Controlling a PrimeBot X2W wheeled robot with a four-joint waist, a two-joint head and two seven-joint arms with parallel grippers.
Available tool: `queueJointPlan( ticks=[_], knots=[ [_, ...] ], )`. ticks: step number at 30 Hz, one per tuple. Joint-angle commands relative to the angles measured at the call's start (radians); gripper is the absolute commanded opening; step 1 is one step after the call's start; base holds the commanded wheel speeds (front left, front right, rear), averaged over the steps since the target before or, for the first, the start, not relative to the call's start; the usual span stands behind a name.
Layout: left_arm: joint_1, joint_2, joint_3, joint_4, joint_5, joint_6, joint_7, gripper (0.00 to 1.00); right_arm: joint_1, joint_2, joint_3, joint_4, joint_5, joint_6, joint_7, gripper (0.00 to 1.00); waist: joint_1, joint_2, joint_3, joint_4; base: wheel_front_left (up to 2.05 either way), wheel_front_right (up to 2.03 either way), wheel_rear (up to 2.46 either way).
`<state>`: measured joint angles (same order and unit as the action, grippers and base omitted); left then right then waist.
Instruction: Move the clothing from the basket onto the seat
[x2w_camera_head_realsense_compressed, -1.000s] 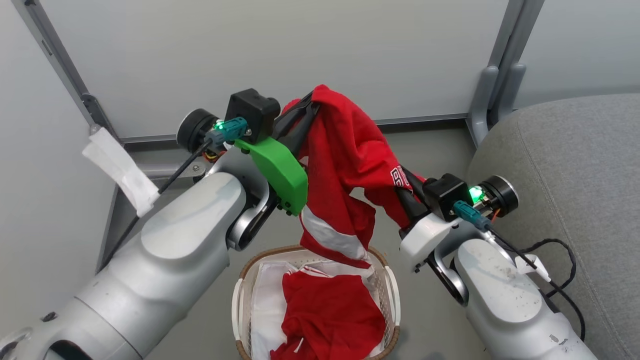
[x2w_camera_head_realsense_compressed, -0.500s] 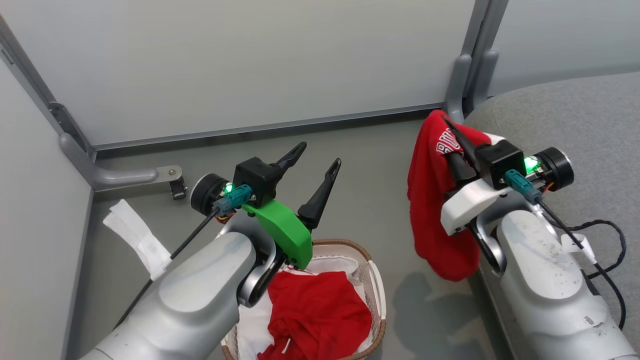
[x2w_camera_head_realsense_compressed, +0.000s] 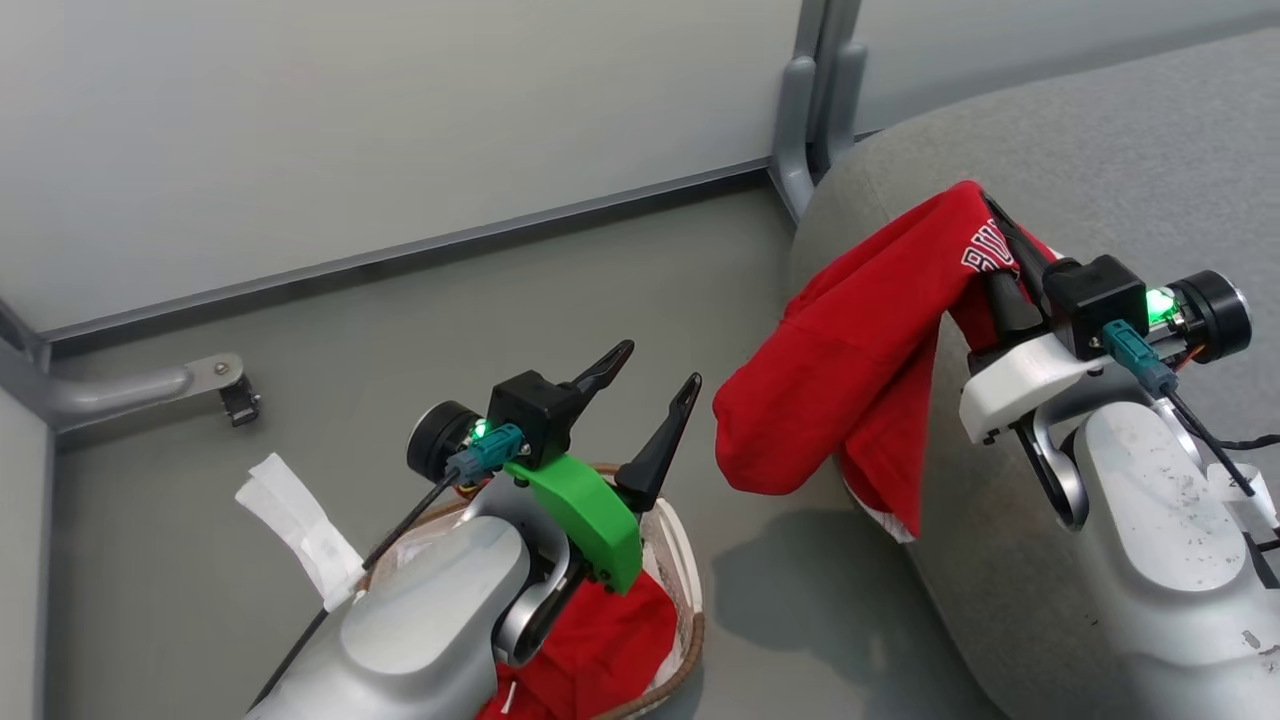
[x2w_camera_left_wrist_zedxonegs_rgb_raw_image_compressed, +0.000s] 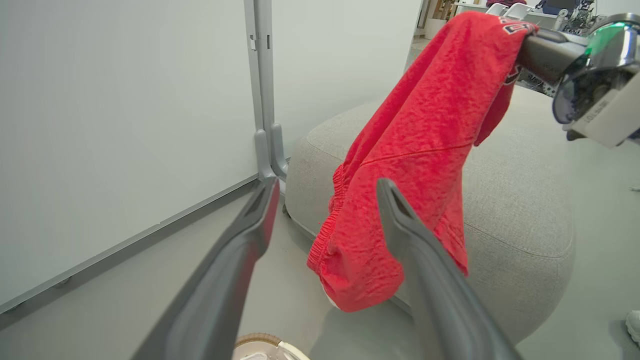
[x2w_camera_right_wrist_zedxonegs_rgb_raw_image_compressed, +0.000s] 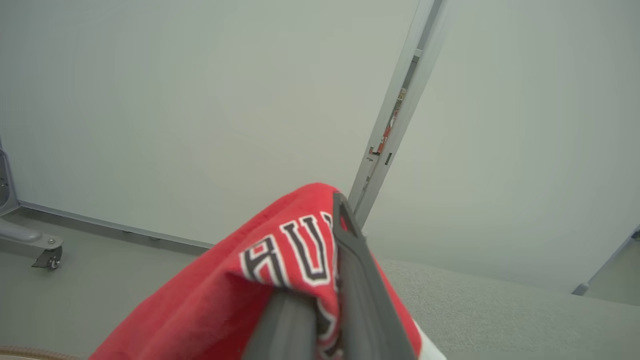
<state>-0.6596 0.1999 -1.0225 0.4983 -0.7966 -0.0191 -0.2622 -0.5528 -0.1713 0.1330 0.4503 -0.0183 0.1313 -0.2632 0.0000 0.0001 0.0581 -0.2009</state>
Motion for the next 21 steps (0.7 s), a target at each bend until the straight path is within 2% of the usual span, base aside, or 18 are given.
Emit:
queueJointPlan(
  ticks=[1,12,21],
  knots=[
    [0.018,0.0,0.006,0.002,0.015,-0.003,-0.004,1.0,0.015,-0.001,-0.001,-0.008,0.005,-0.001,-0.002,0.0,0.0,-0.0001,0.047,-0.085,0.0,0.0,0.0],
    [0.027,-0.01,0.027,0.009,0.054,-0.02,-0.004,1.0,0.029,0.004,-0.023,-0.029,0.01,-0.001,-0.002,0.0,0.0,-0.0001,0.105,-0.21,0.0,0.0,0.0],
    [0.015,-0.02,0.028,0.016,0.088,-0.033,-0.004,1.0,0.013,0.003,-0.055,-0.018,0.018,-0.001,-0.002,0.0,0.0,-0.0001,0.135,-0.218,0.0,0.0,0.0]
  ],
)
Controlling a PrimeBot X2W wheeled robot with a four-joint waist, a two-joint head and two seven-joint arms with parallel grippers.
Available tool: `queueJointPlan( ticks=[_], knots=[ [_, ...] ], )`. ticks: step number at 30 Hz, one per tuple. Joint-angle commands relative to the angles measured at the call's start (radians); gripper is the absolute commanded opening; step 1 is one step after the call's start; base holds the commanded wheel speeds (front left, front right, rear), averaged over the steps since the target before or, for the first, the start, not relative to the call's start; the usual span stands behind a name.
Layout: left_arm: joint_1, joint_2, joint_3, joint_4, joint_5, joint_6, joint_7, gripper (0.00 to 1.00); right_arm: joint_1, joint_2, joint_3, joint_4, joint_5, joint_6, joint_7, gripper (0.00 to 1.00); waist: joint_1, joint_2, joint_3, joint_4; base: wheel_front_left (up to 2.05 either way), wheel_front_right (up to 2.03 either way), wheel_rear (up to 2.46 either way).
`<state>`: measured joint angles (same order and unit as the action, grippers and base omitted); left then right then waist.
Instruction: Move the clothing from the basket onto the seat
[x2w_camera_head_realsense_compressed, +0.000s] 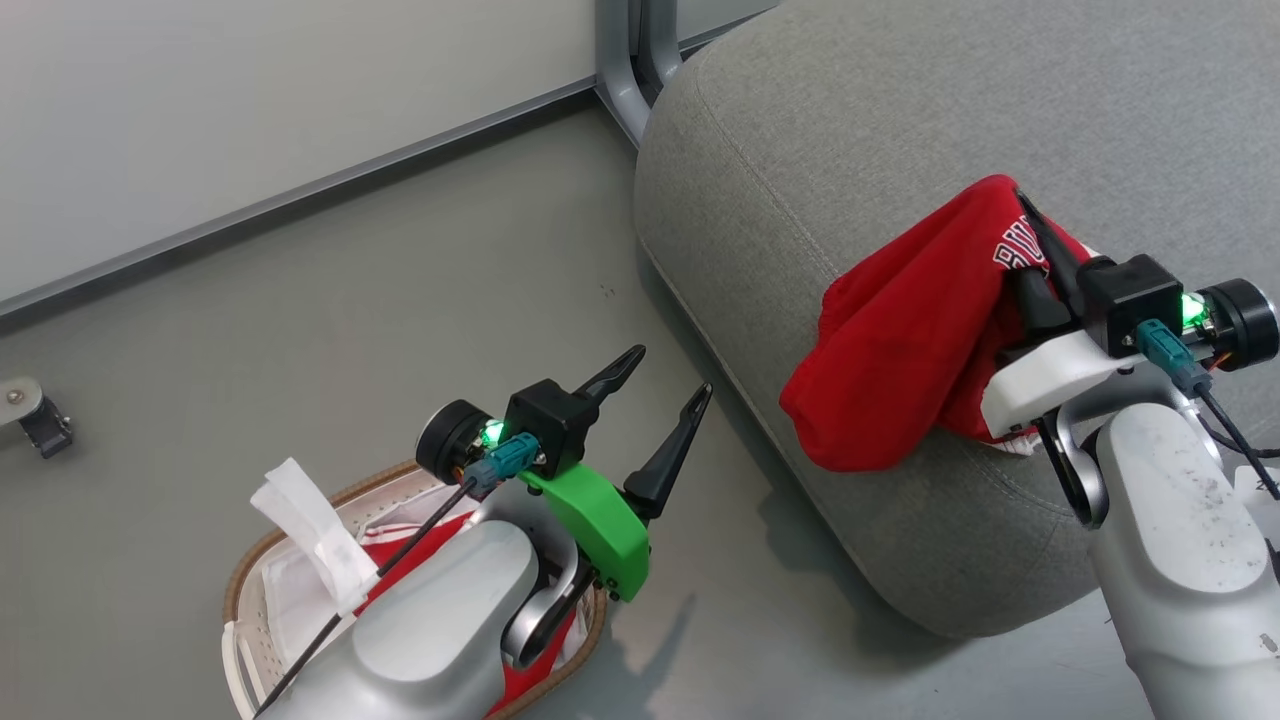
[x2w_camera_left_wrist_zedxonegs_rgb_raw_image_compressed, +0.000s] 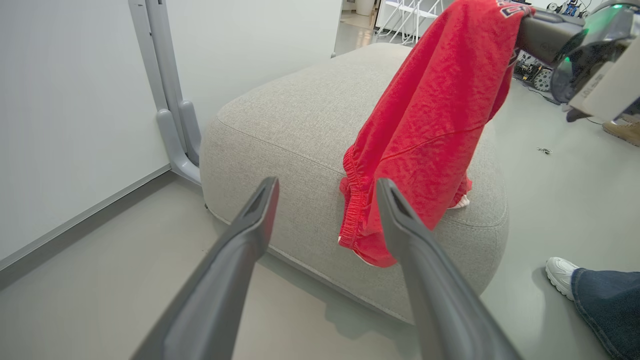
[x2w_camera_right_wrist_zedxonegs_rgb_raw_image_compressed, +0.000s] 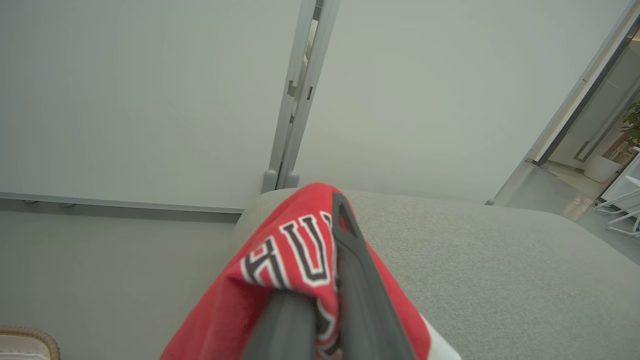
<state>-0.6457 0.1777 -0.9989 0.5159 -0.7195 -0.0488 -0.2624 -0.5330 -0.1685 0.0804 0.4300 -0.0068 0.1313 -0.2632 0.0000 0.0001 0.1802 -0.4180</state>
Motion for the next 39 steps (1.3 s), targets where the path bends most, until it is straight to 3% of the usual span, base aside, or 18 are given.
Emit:
queueJointPlan(
  ticks=[1,6,14,21,26,32,39],
  knots=[
    [-0.005,0.002,0.004,-0.003,0.016,-0.003,-0.004,1.0,-0.023,-0.007,-0.006,0.009,0.006,-0.001,-0.002,0.0,0.0,-0.0001,0.02,0.004,0.0,0.0,0.0],
    [-0.03,0.006,0.011,-0.024,0.038,0.012,-0.004,1.0,-0.125,-0.046,-0.03,0.048,0.02,-0.001,0.01,0.0,0.0,-0.0001,0.068,0.041,0.0,0.0,0.0],
    [-0.081,0.032,0.009,-0.091,0.096,0.031,-0.001,1.0,-0.402,-0.179,-0.07,0.103,0.044,-0.001,0.088,0.0,0.0,-0.0001,0.197,0.124,0.0,0.0,0.0],
    [-0.148,0.025,-0.02,-0.158,0.148,0.032,0.018,1.0,-0.643,-0.376,-0.168,0.156,0.044,-0.001,0.161,0.0,0.0,-0.0001,0.344,0.251,0.0,0.0,0.0],
    [-0.175,0.004,-0.037,-0.173,0.17,0.03,0.015,1.0,-0.706,-0.499,-0.199,0.184,-0.001,-0.001,0.191,0.0,0.0,-0.0001,0.405,0.337,0.0,0.0,0.0],
    [-0.193,-0.008,-0.051,-0.171,0.191,0.029,0.009,1.0,-0.712,-0.541,-0.258,0.234,-0.042,-0.001,0.213,0.0,0.0,-0.0001,0.46,0.394,0.0,0.0,0.0],
    [-0.189,0.013,-0.056,-0.175,0.199,0.04,0.015,1.0,-0.646,-0.484,-0.357,0.334,-0.069,-0.001,0.182,0.0,0.0,-0.0001,0.505,0.398,0.0,0.0,0.0]
  ],
)
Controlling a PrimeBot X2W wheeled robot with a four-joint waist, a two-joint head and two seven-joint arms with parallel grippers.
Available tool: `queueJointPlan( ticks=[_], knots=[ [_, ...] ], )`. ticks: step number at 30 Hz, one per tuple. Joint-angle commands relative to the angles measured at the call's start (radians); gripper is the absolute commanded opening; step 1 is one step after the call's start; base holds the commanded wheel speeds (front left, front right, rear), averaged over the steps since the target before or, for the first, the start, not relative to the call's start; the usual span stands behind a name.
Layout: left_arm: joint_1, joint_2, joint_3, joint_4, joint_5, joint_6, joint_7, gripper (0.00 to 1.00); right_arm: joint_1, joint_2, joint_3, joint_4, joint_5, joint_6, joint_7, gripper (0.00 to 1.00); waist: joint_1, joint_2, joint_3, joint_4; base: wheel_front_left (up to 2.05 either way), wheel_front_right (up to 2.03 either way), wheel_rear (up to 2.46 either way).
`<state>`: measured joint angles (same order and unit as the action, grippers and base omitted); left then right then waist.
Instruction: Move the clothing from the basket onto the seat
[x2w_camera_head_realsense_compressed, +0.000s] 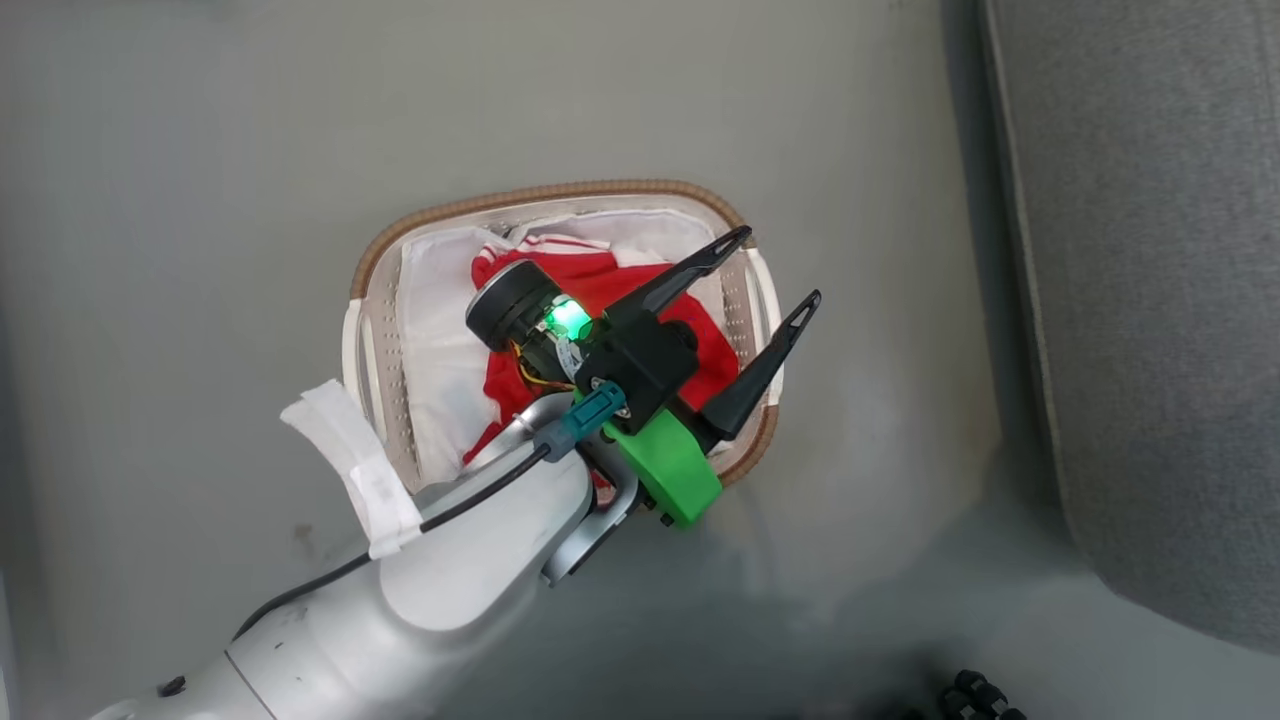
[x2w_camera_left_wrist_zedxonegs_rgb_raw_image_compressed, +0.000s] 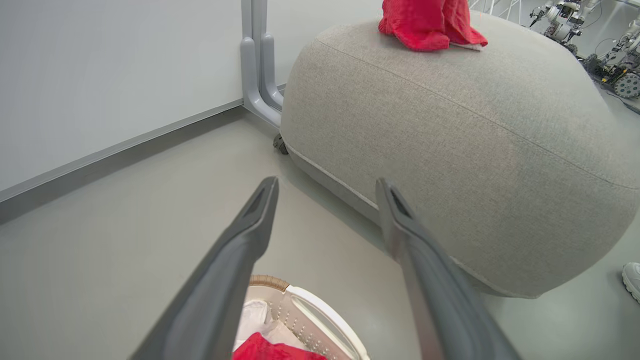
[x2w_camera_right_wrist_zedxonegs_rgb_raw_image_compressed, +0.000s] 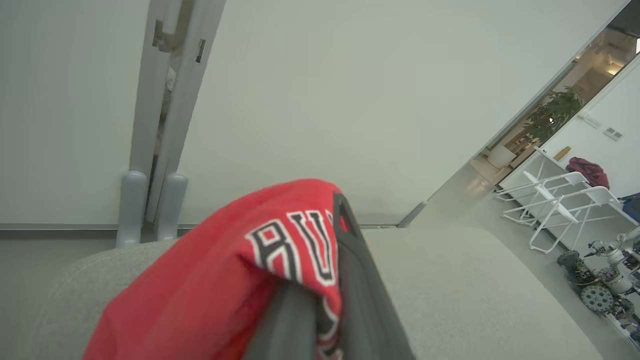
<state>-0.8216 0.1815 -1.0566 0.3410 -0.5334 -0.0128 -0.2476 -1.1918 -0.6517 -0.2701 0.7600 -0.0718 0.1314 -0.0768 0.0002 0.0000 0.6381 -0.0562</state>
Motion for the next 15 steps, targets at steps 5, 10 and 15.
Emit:
queueJointPlan(
  ticks=[5,10,15],
  knots=[
    [-0.016,0.026,0.002,-0.006,0.011,0.01,0.01,1.0,0.076,0.046,-0.092,0.094,-0.042,-0.001,-0.035,0.0,-0.0002,0.0,0.066,0.022,0.0,0.0,0.0],
    [-0.008,0.042,-0.002,-0.014,0.008,0.015,0.019,1.0,0.101,0.08,-0.144,0.165,-0.075,-0.001,-0.068,0.0,-0.0002,0.0,0.067,0.001,0.0,0.0,0.0],
    [0.005,0.052,-0.003,-0.017,-0.002,0.022,0.025,1.0,0.12,0.115,-0.148,0.228,-0.08,-0.001,-0.104,1.0,-0.0002,0.0,0.054,-0.02,0.0,0.0,0.0]
  ],
)
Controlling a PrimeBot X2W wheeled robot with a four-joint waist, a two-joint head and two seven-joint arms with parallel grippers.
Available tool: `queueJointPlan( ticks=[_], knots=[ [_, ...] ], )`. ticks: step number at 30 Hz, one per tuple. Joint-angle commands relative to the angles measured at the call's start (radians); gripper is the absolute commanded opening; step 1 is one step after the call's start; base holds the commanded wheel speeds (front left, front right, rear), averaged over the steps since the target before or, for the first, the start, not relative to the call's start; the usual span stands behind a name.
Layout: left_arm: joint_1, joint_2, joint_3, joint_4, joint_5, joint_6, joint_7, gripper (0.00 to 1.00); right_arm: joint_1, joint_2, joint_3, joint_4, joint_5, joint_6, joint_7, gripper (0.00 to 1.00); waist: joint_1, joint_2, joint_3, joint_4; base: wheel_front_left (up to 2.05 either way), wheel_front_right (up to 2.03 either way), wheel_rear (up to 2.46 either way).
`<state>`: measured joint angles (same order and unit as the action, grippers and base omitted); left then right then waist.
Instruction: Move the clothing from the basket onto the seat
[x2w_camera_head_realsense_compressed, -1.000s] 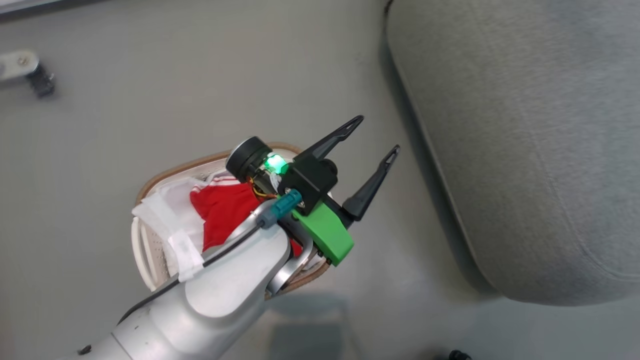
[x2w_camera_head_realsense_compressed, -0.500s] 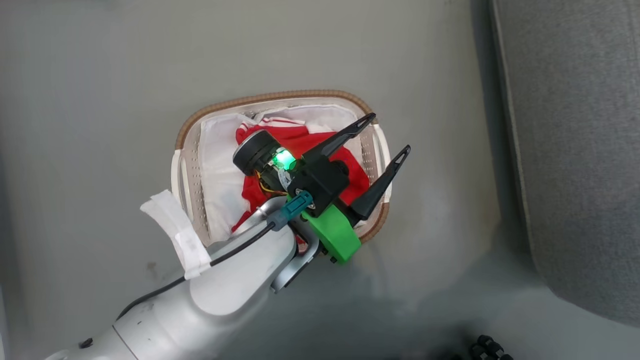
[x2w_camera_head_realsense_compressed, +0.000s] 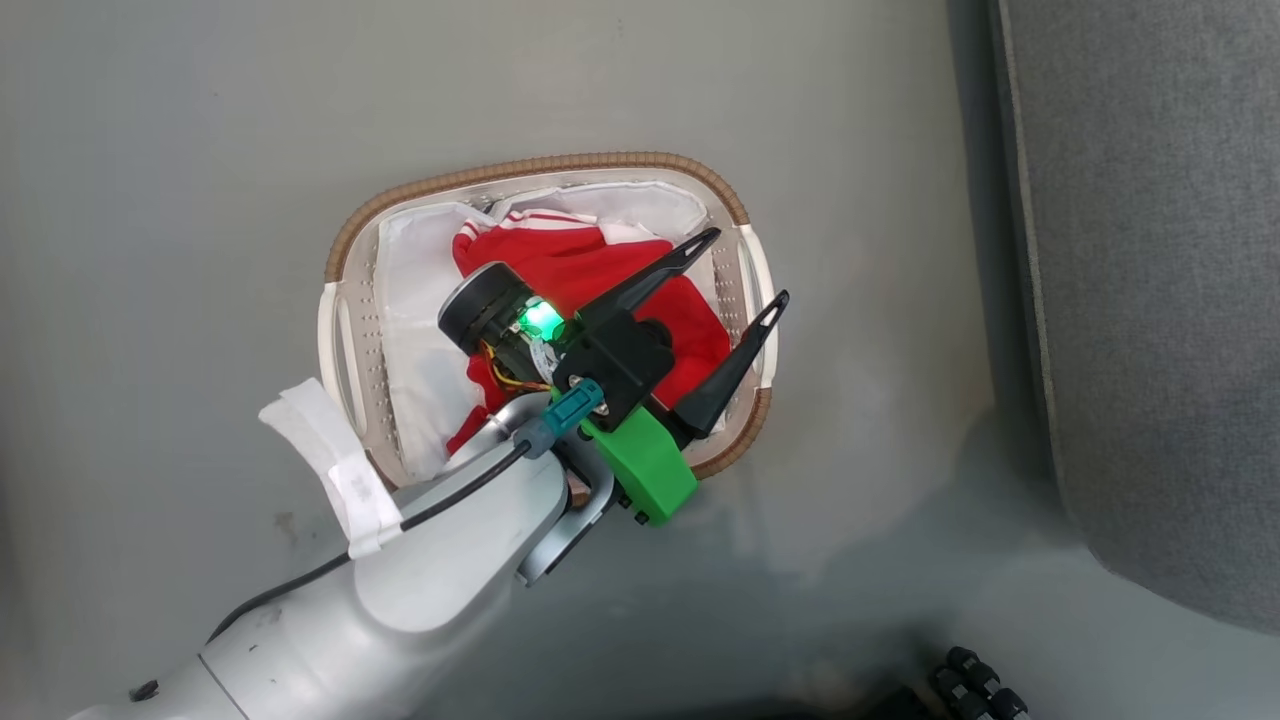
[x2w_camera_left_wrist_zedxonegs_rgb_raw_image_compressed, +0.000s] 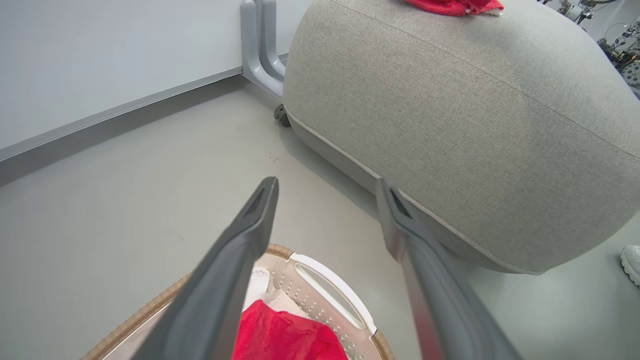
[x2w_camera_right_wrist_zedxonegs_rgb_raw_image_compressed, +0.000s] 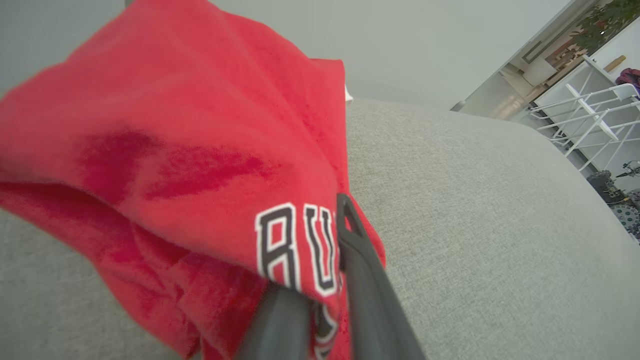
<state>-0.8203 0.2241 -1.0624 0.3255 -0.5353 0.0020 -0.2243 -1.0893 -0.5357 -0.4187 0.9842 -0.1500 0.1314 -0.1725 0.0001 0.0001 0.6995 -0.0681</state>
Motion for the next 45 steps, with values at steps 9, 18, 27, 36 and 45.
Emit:
queueJointPlan(
  ticks=[9,18,27,36,45],
  knots=[
    [0.026,0.02,0.016,0.006,-0.028,0.009,-0.009,1.0,0.079,0.048,0.034,0.043,0.07,-0.001,-0.062,1.0,-0.0001,-0.0001,-0.062,-0.039,0.0,0.0,0.0],
    [0.063,0.013,0.06,0.041,-0.059,0.015,-0.034,1.0,0.148,0.075,0.148,-0.036,0.123,-0.001,-0.085,1.0,-0.0001,-0.0001,-0.16,-0.051,0.0,0.0,0.0],
    [0.149,-0.012,0.195,0.052,-0.088,0.024,-0.042,1.0,0.215,0.121,0.214,-0.146,0.17,-0.001,-0.083,1.0,-0.0001,-0.0001,-0.299,-0.002,0.0,0.0,0.0],
    [0.308,-0.016,0.417,0.051,-0.041,0.025,-0.041,1.0,0.321,0.264,0.271,-0.182,0.209,-0.001,-0.09,1.0,-0.0001,-0.0001,-0.419,0.06,0.0,0.0,0.0],
    [0.486,-0.038,0.621,0.038,0.013,0.019,-0.04,1.0,0.486,0.385,0.333,-0.311,0.237,-0.001,-0.093,1.0,-0.0001,-0.0001,-0.51,0.102,0.0,0.0,0.0]
  ],
)
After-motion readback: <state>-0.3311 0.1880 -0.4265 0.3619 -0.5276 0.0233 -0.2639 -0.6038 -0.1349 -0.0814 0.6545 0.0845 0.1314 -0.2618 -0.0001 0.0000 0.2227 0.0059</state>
